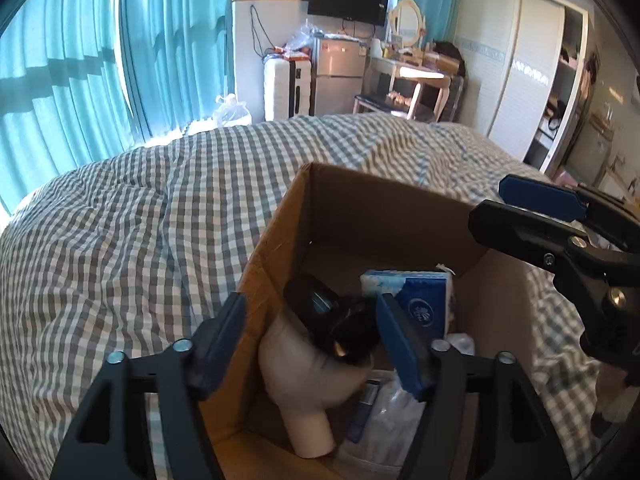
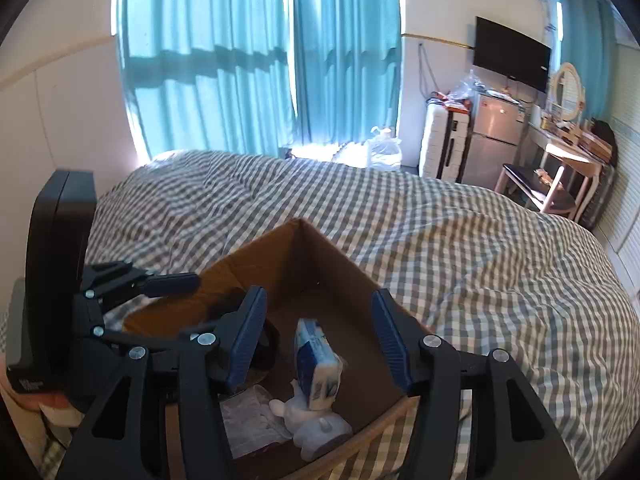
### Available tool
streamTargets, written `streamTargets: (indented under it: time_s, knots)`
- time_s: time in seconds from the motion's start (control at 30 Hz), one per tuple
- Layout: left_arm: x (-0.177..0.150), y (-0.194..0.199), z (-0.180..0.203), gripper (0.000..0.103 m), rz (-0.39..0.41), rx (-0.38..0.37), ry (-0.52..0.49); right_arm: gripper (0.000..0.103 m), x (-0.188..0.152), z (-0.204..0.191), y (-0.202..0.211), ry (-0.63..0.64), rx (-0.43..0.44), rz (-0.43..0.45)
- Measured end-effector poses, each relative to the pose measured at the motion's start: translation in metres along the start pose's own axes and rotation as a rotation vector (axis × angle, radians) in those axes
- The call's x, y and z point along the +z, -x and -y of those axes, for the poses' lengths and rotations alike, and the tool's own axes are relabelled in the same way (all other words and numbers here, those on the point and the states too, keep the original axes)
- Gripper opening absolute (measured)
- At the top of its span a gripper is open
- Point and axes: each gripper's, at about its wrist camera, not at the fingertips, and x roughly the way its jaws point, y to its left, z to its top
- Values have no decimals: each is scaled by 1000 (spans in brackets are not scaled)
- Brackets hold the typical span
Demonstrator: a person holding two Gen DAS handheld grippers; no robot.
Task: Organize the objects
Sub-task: 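Carry the black item and tissue pack into the box and release both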
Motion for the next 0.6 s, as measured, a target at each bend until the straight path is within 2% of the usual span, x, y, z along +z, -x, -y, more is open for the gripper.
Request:
streamTargets:
  time_s: [0.1,0.37,0.43,0.6]
  knots:
    - [-1,20,5,76,19,-9,7,55,3,2,25,-16,-12,26]
    - [-7,101,14,80,105,42,-11,55,10,-16,112,25,-55,90]
    - [-6,121,17,87,130,50,-12,57,12,-22,130,35,-57,108]
    - [-3,167,26,93,188,72,-13,62,10,-41,179,65,-74,152]
